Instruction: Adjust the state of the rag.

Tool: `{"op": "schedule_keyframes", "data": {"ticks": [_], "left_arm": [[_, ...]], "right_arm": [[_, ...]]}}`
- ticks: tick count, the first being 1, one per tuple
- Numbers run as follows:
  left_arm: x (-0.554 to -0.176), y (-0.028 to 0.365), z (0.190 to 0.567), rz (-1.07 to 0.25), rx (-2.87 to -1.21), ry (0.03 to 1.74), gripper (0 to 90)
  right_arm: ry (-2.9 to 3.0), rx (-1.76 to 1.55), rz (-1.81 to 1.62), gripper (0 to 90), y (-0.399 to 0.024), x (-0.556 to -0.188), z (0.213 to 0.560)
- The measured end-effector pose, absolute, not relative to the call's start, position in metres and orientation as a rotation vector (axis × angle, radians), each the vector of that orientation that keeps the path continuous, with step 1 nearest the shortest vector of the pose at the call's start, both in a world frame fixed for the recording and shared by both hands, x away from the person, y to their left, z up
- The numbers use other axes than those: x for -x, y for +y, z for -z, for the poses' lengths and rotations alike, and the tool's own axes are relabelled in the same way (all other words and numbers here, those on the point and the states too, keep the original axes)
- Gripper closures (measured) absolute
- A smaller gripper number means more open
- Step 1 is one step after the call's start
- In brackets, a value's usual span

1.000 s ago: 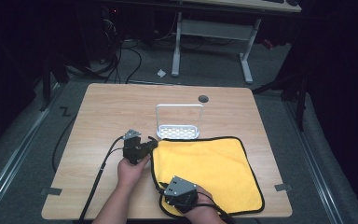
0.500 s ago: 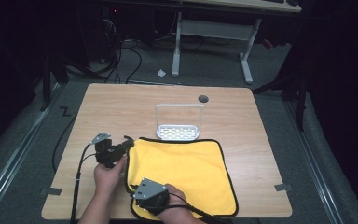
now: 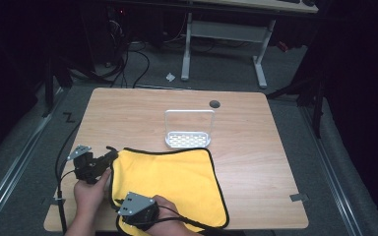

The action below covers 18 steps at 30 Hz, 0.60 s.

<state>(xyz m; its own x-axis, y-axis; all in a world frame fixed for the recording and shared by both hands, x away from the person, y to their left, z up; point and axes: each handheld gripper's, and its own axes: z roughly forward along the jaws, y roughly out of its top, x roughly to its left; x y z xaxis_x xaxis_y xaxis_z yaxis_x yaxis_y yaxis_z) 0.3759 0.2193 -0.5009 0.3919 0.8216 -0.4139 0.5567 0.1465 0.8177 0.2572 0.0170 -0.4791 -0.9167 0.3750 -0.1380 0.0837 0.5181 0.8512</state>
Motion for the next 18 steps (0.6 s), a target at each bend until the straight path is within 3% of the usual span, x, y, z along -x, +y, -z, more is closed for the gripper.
{"op": "schedule_keyframes", "data": {"ticks": [11, 18], "left_arm": [[-0.387, 0.148, 0.492, -0.34, -1.568, 1.274, 84.3], [-0.393, 0.09, 0.488, -0.34, -1.629, 1.227, 84.4]], "right_arm": [[2.377, -0.515, -1.331, 81.4, -0.056, -0.258, 0.473], [2.348, -0.647, -1.257, 81.3, -0.123, -0.257, 0.482]]}}
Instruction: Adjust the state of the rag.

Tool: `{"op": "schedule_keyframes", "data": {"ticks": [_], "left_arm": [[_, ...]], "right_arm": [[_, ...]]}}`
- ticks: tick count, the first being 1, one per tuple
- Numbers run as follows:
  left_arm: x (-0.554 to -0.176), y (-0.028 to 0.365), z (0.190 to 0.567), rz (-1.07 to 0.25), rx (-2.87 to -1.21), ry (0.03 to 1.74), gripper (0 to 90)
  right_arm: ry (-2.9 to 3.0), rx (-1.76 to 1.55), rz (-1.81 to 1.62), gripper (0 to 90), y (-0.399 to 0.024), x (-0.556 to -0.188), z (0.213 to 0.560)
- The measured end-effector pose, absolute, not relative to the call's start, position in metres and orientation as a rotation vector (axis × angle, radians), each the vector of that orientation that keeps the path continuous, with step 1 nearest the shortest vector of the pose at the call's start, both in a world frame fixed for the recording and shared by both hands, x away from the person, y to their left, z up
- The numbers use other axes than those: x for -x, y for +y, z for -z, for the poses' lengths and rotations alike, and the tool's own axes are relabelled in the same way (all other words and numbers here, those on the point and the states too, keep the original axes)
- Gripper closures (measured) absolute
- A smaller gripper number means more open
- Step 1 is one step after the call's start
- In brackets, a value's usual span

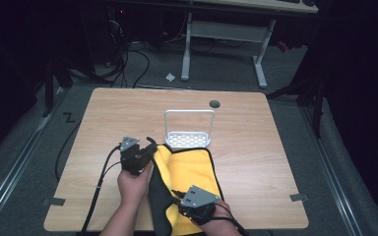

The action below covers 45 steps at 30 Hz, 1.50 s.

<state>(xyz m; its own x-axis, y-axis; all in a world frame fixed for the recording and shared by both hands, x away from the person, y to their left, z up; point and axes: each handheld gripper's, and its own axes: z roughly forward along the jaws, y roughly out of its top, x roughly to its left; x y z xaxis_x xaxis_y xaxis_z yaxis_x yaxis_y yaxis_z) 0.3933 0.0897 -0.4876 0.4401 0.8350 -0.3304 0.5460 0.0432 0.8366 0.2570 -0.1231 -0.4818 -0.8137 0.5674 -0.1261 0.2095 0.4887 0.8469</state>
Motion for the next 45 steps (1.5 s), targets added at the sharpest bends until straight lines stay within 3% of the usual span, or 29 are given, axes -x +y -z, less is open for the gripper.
{"op": "schedule_keyframes", "data": {"ticks": [9, 19, 20, 22, 25, 31, 45], "left_arm": [[-0.402, 0.034, 0.487, -0.309, -1.701, 1.167, 83.8], [-0.414, 0.007, 0.49, -0.287, -1.742, 1.149, 86.0], [-0.414, 0.007, 0.49, -0.287, -1.742, 1.149, 85.3], [-0.414, 0.008, 0.491, -0.307, -1.753, 1.139, 81.9], [-0.414, 0.016, 0.494, -0.333, -1.781, 1.136, 77.6], [-0.412, 0.042, 0.507, -0.323, -1.784, 1.192, 72.3], [-0.389, 0.064, 0.516, -0.28, -1.776, 1.176, 70.8]], "right_arm": [[2.314, -0.795, -1.197, 81.2, -0.18, -0.252, 0.491], [2.345, -0.893, -1.124, 78.3, -0.208, -0.252, 0.506], [2.345, -0.893, -1.124, 78.3, -0.208, -0.252, 0.506], [2.311, -0.916, -1.136, 68.3, -0.21, -0.251, 0.503], [2.27, -0.927, -1.143, 64.5, -0.214, -0.251, 0.5], [2.233, -0.964, -1.153, 62.6, -0.221, -0.254, 0.497], [2.212, -0.974, -1.131, 60.0, -0.222, -0.257, 0.496]]}}
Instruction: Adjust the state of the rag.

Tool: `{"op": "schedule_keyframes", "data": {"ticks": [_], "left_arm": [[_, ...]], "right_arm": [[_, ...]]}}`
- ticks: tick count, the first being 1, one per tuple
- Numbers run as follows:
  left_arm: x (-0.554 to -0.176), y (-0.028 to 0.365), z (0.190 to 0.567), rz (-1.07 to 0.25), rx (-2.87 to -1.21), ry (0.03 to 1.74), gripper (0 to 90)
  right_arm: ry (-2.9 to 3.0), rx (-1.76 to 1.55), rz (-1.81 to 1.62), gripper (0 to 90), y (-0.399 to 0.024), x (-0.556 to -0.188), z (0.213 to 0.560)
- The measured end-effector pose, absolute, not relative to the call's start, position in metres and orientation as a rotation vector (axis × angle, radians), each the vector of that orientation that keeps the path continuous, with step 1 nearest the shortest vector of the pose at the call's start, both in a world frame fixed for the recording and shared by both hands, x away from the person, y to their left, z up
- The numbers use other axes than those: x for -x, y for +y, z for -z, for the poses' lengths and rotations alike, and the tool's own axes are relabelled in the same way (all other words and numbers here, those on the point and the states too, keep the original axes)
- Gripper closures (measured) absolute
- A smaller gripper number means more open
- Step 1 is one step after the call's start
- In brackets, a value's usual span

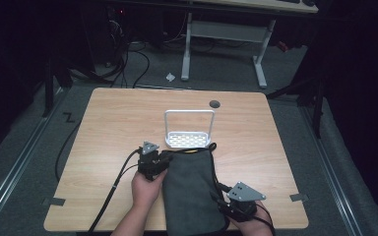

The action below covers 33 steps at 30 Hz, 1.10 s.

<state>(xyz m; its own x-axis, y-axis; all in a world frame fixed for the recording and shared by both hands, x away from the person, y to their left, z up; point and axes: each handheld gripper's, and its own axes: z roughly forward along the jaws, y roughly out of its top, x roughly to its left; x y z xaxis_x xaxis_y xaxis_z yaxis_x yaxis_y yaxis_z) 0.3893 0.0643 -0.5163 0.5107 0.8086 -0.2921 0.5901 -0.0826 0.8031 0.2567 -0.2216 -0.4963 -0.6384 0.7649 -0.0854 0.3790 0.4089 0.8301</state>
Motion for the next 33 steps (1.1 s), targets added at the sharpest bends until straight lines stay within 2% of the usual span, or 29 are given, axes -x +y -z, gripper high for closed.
{"op": "schedule_keyframes", "data": {"ticks": [9, 10, 11, 13, 14, 16, 18, 20, 22, 26, 29, 33], "left_arm": [[-0.361, 0.078, 0.52, -0.239, -1.815, 1.13, 69.9], [-0.357, 0.08, 0.521, -0.227, -1.819, 1.128, 70.2], [-0.352, 0.081, 0.522, -0.214, -1.825, 1.121, 70.2], [-0.339, 0.079, 0.524, -0.209, -1.889, 1.092, 76.3], [-0.339, 0.079, 0.524, -0.209, -1.889, 1.092, 80.8], [-0.332, 0.076, 0.526, -0.197, -1.93, 1.074, 82.7], [-0.325, 0.07, 0.526, -0.163, -1.941, 1.034, 81.7], [-0.323, 0.066, 0.528, -0.112, -1.963, 1.011, 76.3], [-0.322, 0.063, 0.53, -0.115, -1.976, 1.0, 73.3], [-0.321, 0.06, 0.535, -0.142, -2.016, 0.979, 73.8], [-0.321, 0.06, 0.536, -0.159, -2.019, 0.974, 76.6], [-0.319, 0.061, 0.536, -0.174, -2.032, 0.962, 78.2]], "right_arm": [[2.244, -0.982, -1.109, 65.6, -0.218, -0.265, 0.504], [2.251, -0.981, -1.102, 69.4, -0.218, -0.268, 0.506], [2.251, -0.981, -1.102, 69.4, -0.218, -0.268, 0.506], [2.262, -1.008, -1.088, 81.1, -0.217, -0.277, 0.507], [2.262, -1.008, -1.088, 81.1, -0.217, -0.277, 0.507], [2.278, -1.016, -1.068, 88.5, -0.213, -0.292, 0.507], [2.291, -1.026, -1.043, 89.5, -0.209, -0.304, 0.509], [2.319, -1.058, -1.009, 89.7, -0.205, -0.315, 0.515], [2.352, -1.069, -0.975, 89.5, -0.201, -0.321, 0.523], [2.349, -1.057, -0.934, 87.4, -0.2, -0.325, 0.527], [2.302, -1.139, -0.933, 83.5, -0.21, -0.342, 0.527], [2.308, -1.167, -0.94, 83.6, -0.213, -0.347, 0.527]]}}
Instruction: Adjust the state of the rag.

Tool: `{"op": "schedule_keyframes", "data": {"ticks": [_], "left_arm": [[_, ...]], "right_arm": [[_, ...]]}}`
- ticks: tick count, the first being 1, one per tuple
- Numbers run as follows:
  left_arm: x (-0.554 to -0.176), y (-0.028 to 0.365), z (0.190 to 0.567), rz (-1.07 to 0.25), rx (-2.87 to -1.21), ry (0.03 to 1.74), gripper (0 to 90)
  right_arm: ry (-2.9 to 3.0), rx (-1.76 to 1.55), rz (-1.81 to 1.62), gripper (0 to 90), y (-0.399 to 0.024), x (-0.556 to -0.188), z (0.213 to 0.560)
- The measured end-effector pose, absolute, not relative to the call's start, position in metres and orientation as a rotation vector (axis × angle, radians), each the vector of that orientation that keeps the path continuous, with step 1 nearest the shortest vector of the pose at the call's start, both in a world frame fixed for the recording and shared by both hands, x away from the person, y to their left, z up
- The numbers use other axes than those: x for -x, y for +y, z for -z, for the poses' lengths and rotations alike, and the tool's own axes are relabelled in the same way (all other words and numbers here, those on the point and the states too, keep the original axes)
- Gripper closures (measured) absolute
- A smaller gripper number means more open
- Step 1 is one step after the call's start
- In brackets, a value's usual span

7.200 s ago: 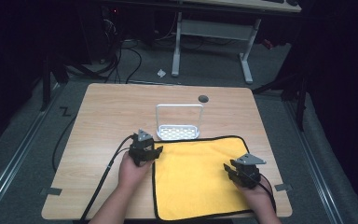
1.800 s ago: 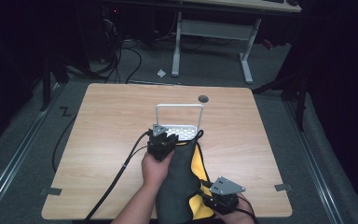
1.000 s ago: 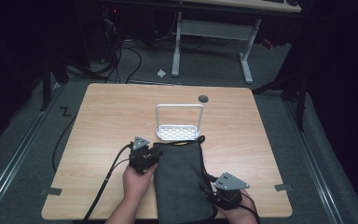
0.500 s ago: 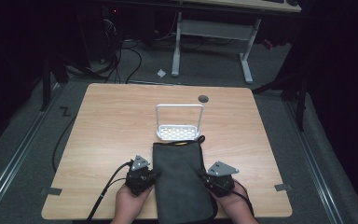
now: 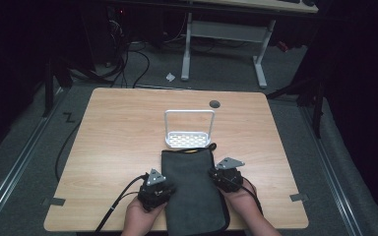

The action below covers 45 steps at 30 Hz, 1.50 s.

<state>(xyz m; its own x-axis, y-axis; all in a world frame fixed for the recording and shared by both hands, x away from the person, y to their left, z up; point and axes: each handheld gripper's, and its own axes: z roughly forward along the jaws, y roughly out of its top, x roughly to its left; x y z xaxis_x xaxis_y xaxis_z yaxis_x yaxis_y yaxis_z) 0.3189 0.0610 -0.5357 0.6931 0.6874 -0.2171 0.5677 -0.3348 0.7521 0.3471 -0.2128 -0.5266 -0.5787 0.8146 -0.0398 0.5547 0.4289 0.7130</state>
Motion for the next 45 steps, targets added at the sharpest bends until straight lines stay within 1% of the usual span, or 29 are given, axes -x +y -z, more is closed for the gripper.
{"op": "schedule_keyframes", "data": {"ticks": [6, 12, 14, 17, 21, 23, 24, 25, 26, 27, 28, 30, 31, 32, 33, 34, 35, 36, 37, 39, 40, 44, 45], "left_arm": [[-0.314, 0.071, 0.533, -0.14, -2.064, 0.958, 79.3], [-0.29, 0.089, 0.533, -0.116, -2.082, 0.92, 79.2], [-0.288, 0.092, 0.534, -0.112, -2.078, 0.921, 79.2], [-0.286, 0.099, 0.534, -0.088, -2.059, 0.934, 79.2], [-0.289, 0.104, 0.531, -0.071, -2.054, 0.936, 78.1], [-0.297, 0.111, 0.525, -0.095, -1.992, 0.972, 73.7], [-0.297, 0.111, 0.525, -0.095, -1.992, 0.972, 70.9], [-0.301, 0.113, 0.522, -0.107, -1.968, 0.99, 70.9], [-0.308, 0.116, 0.519, -0.136, -1.945, 1.008, 68.3], [-0.318, 0.118, 0.516, -0.156, -1.921, 1.039, 63.5], [-0.318, 0.118, 0.516, -0.156, -1.921, 1.039, 61.5], [-0.336, 0.115, 0.515, -0.195, -1.91, 1.066, 55.9], [-0.336, 0.115, 0.515, -0.195, -1.91, 1.066, 53.5], [-0.343, 0.112, 0.515, -0.206, -1.918, 1.074, 53.5], [-0.349, 0.109, 0.515, -0.208, -1.919, 1.081, 51.0], [-0.364, 0.104, 0.516, -0.229, -1.936, 1.108, 47.0], [-0.364, 0.104, 0.516, -0.229, -1.936, 1.108, 46.5], [-0.372, 0.103, 0.517, -0.229, -1.945, 1.13, 45.2], [-0.386, 0.101, 0.52, -0.205, -1.944, 1.191, 44.0], [-0.39, 0.1, 0.522, -0.192, -1.936, 1.204, 43.9], [-0.396, 0.098, 0.525, -0.165, -1.929, 1.223, 43.0], [-0.396, 0.093, 0.527, -0.167, -1.952, 1.21, 43.0], [-0.396, 0.091, 0.528, -0.17, -1.967, 1.206, 44.2]], "right_arm": [[2.35, -1.14, -0.945, 81.6, -0.209, -0.335, 0.526], [2.419, -1.059, -0.973, 77.2, -0.201, -0.308, 0.526], [2.421, -1.052, -0.987, 76.1, -0.2, -0.305, 0.527], [2.427, -1.062, -1.018, 72.1, -0.197, -0.296, 0.528], [2.422, -1.032, -0.999, 71.9, -0.195, -0.295, 0.528], [2.427, -1.026, -1.014, 71.9, -0.196, -0.296, 0.529], [2.427, -1.026, -1.014, 71.9, -0.196, -0.296, 0.529], [2.427, -1.027, -1.016, 71.9, -0.196, -0.296, 0.529], [2.429, -1.022, -1.014, 71.9, -0.196, -0.296, 0.529], [2.431, -1.019, -1.013, 71.9, -0.196, -0.296, 0.529], [2.436, -1.018, -1.011, 71.9, -0.197, -0.296, 0.528], [2.438, -1.012, -1.013, 71.9, -0.197, -0.297, 0.529], [2.438, -1.012, -1.013, 71.9, -0.197, -0.297, 0.529], [2.437, -1.007, -1.018, 71.9, -0.197, -0.297, 0.529], [2.437, -1.009, -1.019, 71.8, -0.197, -0.297, 0.529], [2.438, -1.006, -1.02, 71.8, -0.198, -0.297, 0.529], [2.438, -1.006, -1.02, 71.8, -0.198, -0.297, 0.529], [2.438, -1.005, -1.02, 71.8, -0.198, -0.297, 0.529], [2.439, -1.002, -1.02, 71.8, -0.198, -0.297, 0.529], [2.439, -1.003, -1.019, 71.7, -0.198, -0.297, 0.529], [2.438, -1.002, -1.018, 71.7, -0.197, -0.297, 0.529], [2.439, -1.002, -1.02, 71.7, -0.198, -0.297, 0.529], [2.439, -1.003, -1.022, 71.7, -0.198, -0.297, 0.529]]}}
